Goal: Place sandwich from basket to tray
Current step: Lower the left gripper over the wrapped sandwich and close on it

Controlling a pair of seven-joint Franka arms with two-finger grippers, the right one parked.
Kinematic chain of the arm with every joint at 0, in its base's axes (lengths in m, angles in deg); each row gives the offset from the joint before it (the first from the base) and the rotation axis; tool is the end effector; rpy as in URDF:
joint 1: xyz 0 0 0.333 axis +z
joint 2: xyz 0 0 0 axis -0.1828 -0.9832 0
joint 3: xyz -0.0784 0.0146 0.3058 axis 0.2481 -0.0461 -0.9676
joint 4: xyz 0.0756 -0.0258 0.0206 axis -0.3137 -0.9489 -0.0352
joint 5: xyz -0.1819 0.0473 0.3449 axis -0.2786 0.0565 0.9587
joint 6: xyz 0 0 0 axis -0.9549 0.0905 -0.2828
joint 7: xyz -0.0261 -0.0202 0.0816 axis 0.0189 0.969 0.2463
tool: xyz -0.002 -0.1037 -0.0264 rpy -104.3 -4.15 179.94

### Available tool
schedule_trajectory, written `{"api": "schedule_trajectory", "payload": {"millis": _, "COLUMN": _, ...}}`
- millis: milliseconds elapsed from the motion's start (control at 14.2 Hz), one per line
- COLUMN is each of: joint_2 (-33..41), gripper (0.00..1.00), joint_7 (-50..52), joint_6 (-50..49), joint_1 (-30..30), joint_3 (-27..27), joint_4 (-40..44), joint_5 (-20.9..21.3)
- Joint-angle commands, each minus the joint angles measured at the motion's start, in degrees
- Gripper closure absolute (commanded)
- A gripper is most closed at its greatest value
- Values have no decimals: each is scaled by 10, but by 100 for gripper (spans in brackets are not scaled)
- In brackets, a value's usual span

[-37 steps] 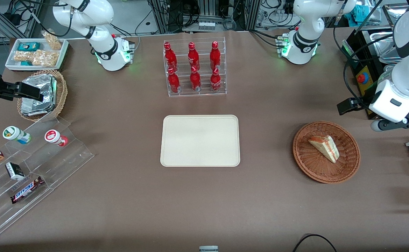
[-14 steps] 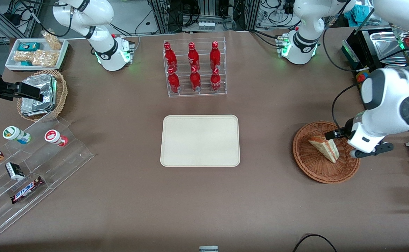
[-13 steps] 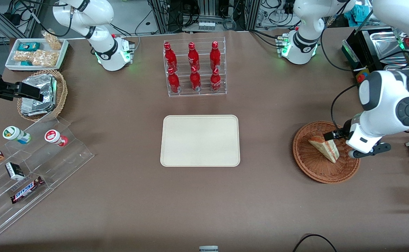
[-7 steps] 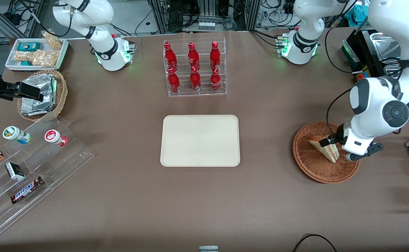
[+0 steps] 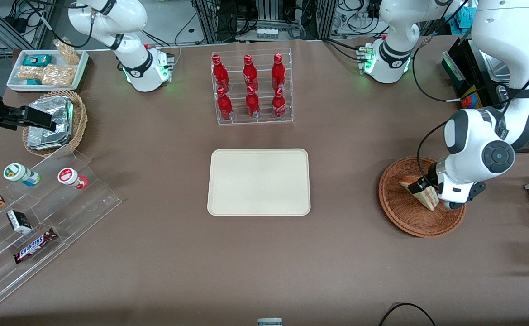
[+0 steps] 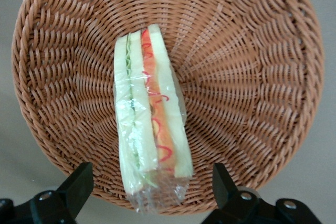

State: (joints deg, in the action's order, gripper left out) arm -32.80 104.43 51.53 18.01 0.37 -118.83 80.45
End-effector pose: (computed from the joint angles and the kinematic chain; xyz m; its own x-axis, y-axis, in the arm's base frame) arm 0.5745 -0.0056 0.2747 0.8284 0.5418 -0.1422 0.5330 -0.8405 -0.0973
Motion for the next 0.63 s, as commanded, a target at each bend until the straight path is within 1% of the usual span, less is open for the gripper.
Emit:
{"api": "schedule_trajectory", "payload": {"millis": 0, "joint_2": -17, "gripper": 0, "joint_7": 16, "joint_6": 20, "joint_1": 4, "joint_3": -9, "joint_4": -3, "joint_5": 7}}
{"api": "schedule_trajectory", "payload": {"millis": 211, "joint_2": -39, "gripper": 0, "joint_7": 23, "joint_6": 43, "joint_1": 4, "joint_3": -15, "joint_4": -5, "joint_5": 7}}
{"api": "schedule_trajectory", "payload": {"millis": 282, "joint_2": -40, "gripper": 7, "joint_7": 42, "joint_6": 43, "joint_1": 4, "joint_3": -16, "joint_4": -5, "joint_5": 7}}
{"api": "schedule_trajectory", "payload": {"millis": 352, "joint_2": -41, "gripper": 19, "joint_7": 61, "joint_6": 44, "joint_1": 3, "joint_3": -16, "joint_4": -5, "joint_5": 7}}
{"api": "schedule_trajectory", "payload": {"millis": 563, "joint_2": -42, "gripper": 67, "joint_7": 65, "joint_6": 46, "joint_1": 3, "joint_3": -15, "joint_4": -4, "joint_5": 8}}
